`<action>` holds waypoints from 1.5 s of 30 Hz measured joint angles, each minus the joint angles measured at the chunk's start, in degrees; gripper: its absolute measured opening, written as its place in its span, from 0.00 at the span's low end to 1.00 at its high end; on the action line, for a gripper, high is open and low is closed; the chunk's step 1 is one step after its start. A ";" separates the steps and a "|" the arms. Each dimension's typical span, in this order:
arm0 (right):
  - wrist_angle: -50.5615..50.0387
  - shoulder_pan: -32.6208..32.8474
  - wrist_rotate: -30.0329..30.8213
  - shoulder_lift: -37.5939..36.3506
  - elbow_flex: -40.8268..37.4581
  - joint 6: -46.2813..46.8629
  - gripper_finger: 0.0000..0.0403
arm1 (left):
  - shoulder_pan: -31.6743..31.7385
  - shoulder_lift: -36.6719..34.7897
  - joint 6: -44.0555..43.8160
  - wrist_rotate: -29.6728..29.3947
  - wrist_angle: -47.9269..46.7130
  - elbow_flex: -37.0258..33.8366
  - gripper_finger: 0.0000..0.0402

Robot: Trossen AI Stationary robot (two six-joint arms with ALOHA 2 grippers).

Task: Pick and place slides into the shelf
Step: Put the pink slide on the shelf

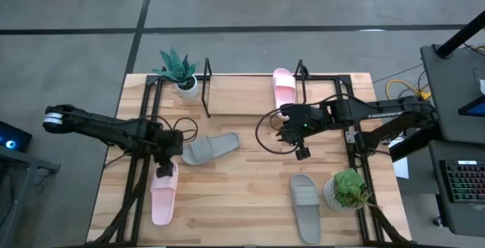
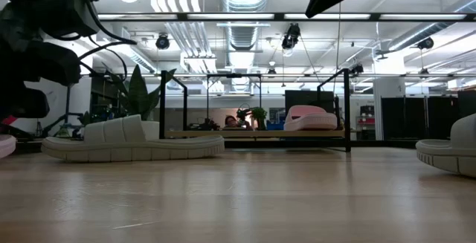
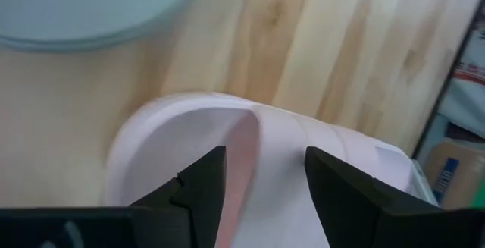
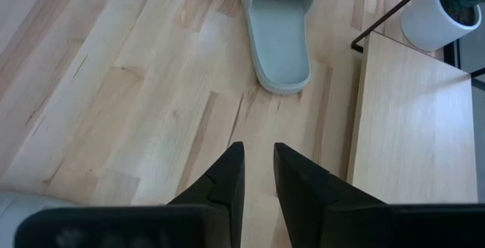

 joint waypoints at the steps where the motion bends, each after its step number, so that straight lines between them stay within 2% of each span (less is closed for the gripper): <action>1: -0.02 0.00 0.00 0.00 0.00 -0.01 0.16 | 0.00 -0.04 0.02 1.09 0.06 -0.02 0.41; 6: -0.01 0.00 0.01 0.00 -0.20 -0.11 0.16 | -0.01 0.19 0.04 4.82 0.07 -0.44 0.41; 10: 0.00 0.00 0.02 0.00 -0.66 -0.15 0.15 | 0.00 1.32 0.28 5.50 0.13 -0.46 0.41; 13: -0.02 0.00 0.02 0.02 -1.16 -0.21 0.15 | 0.00 3.19 0.43 6.37 0.13 -0.52 0.41; 18: 0.01 0.00 0.02 0.02 -2.07 -0.37 0.15 | -0.02 7.29 1.99 11.80 0.20 -0.59 0.41; 23: -0.04 0.00 0.02 0.02 -2.71 -0.37 0.15 | 0.00 11.50 4.22 13.66 0.86 -0.59 0.41; 31: 0.02 0.00 0.06 0.02 -2.73 -0.35 0.14 | -0.02 17.05 6.56 19.34 6.55 -0.63 0.41; 35: 0.00 0.00 0.07 0.02 -2.78 -0.37 0.14 | 0.00 18.84 6.56 20.27 6.27 -0.63 0.34; 42: 0.00 0.00 0.08 0.02 -2.78 -0.44 0.14 | 0.00 20.13 6.56 22.23 6.18 -0.63 0.07; 45: 0.00 0.00 0.07 0.02 -2.78 -0.56 0.14 | -0.02 19.24 6.06 22.47 6.19 -0.66 0.02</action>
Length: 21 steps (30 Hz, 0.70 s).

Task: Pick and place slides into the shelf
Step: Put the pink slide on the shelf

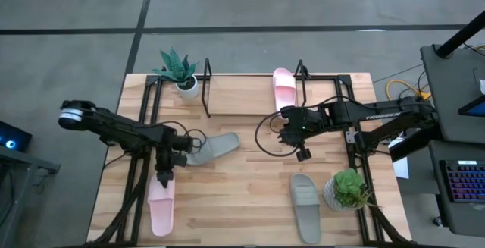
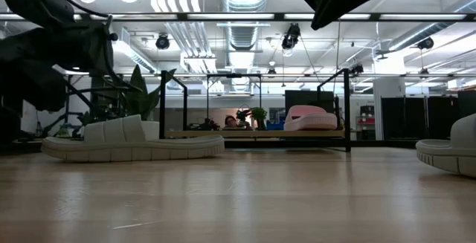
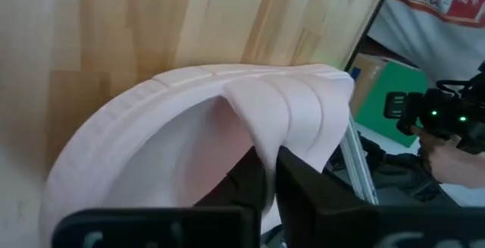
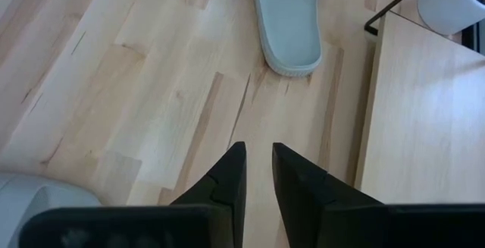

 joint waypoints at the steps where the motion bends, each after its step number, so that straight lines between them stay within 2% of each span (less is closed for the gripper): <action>1: 0.00 0.00 0.01 0.00 0.00 -0.01 0.14 | 0.00 -0.32 -0.11 -0.05 -0.03 0.02 0.02; 9: -0.03 0.00 3.49 0.00 0.08 -0.79 0.14 | 0.00 -5.73 -4.72 0.69 -0.38 3.94 0.00; 13: 0.02 0.00 5.88 -0.07 0.60 0.75 0.14 | -0.03 -10.01 -6.36 -2.19 -0.49 7.10 0.00; 21: 0.89 -0.02 6.26 -0.13 2.33 1.96 0.14 | -0.05 -20.02 -8.49 -9.94 -0.60 13.69 0.00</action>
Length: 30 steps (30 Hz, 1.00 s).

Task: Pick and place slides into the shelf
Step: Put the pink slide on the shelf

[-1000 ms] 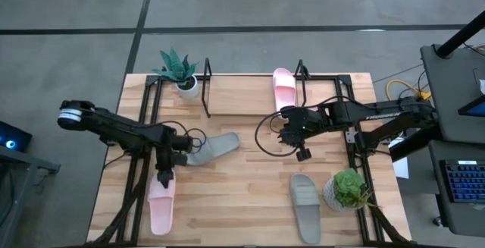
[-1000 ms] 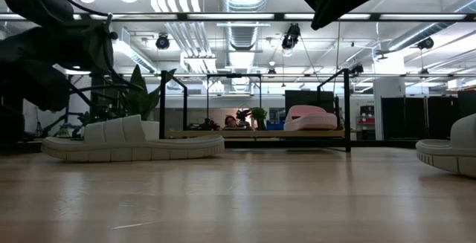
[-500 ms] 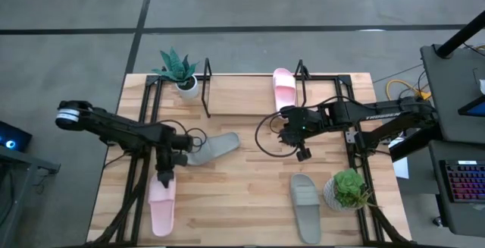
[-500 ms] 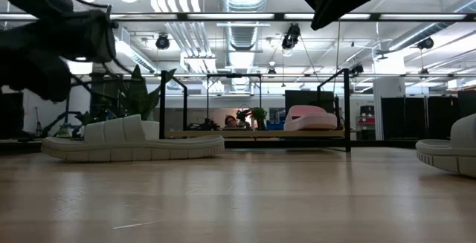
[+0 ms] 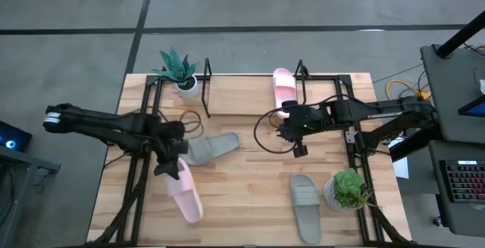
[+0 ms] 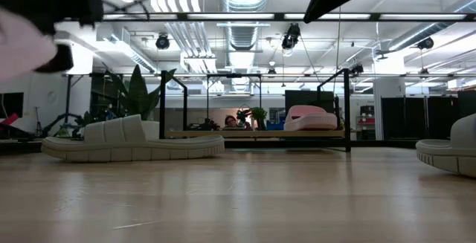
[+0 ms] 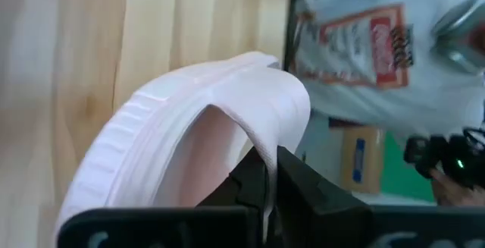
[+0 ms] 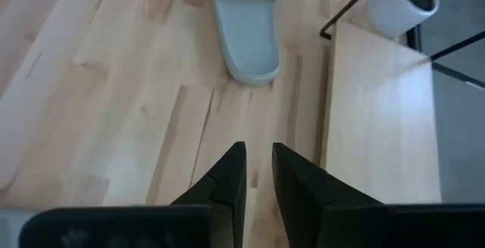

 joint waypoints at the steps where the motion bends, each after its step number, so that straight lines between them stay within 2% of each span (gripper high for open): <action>1: 0.19 0.01 0.62 -0.04 0.32 0.00 0.14 | 0.00 -1.41 -0.66 -1.31 -0.02 0.92 0.00; 4: 0.71 0.02 1.77 -0.42 1.42 0.81 0.14 | -0.07 -5.79 -0.65 -9.03 0.03 3.47 0.00; 9: 4.39 0.02 2.80 -0.99 1.92 2.97 0.14 | -0.59 -11.07 2.67 -35.28 2.27 5.24 0.00; 12: 8.05 0.02 2.86 -1.05 1.91 2.04 0.14 | -1.02 -12.87 8.67 -45.10 7.99 4.36 0.00; 14: 9.95 0.02 4.15 -1.05 2.10 1.30 0.14 | -1.03 -13.08 12.19 -47.62 11.90 3.85 0.00; 17: 12.69 0.02 7.06 -1.12 2.49 -0.16 0.14 | -1.09 -12.19 17.49 -47.93 17.53 3.19 0.00; 24: 17.65 -0.12 7.12 -0.93 2.54 -3.04 0.15 | -1.16 -6.09 30.29 -49.11 27.90 3.10 0.00; 26: 16.97 -0.09 6.66 -0.73 2.50 -3.07 0.19 | -1.14 -4.23 32.69 -50.26 30.11 3.08 0.00; 30: 15.14 -0.09 6.53 -0.68 2.48 -1.36 0.32 | -1.16 -1.00 37.01 -56.57 34.24 3.05 0.00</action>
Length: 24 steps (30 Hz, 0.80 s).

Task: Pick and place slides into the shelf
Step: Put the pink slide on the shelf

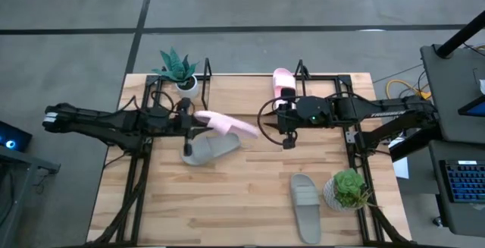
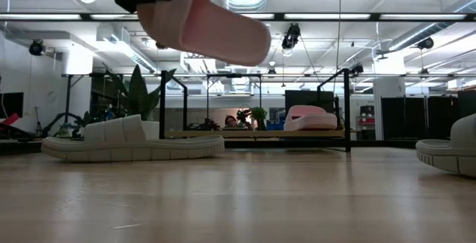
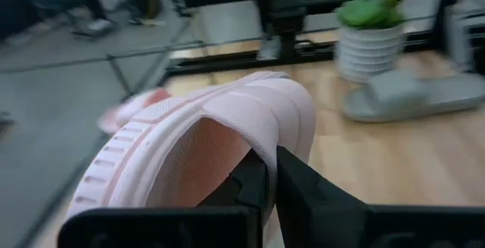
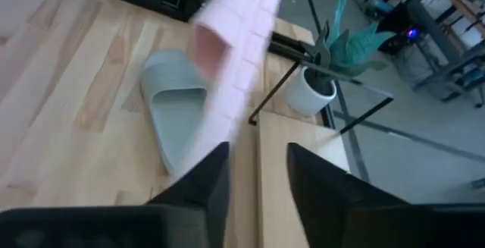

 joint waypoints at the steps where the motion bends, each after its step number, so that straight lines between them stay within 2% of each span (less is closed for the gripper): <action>1: -0.33 0.00 0.02 0.00 0.00 0.62 0.36 | 0.04 0.63 0.63 -1.04 1.01 0.00 0.00; 6: -0.45 0.00 0.24 0.00 -0.02 2.76 0.54 | -0.02 3.35 3.98 -1.56 7.48 0.00 0.00; 11: -0.43 -0.04 0.63 0.00 -0.02 4.10 0.64 | 0.03 5.79 7.14 -2.48 13.45 0.00 0.00; 18: -2.14 -0.26 1.27 0.02 -0.03 5.18 0.68 | 0.03 8.85 11.10 -4.46 19.75 0.04 0.00; 24: -3.49 -0.30 7.78 0.04 -0.09 4.37 0.66 | 0.03 11.37 14.38 -4.31 24.39 0.09 0.00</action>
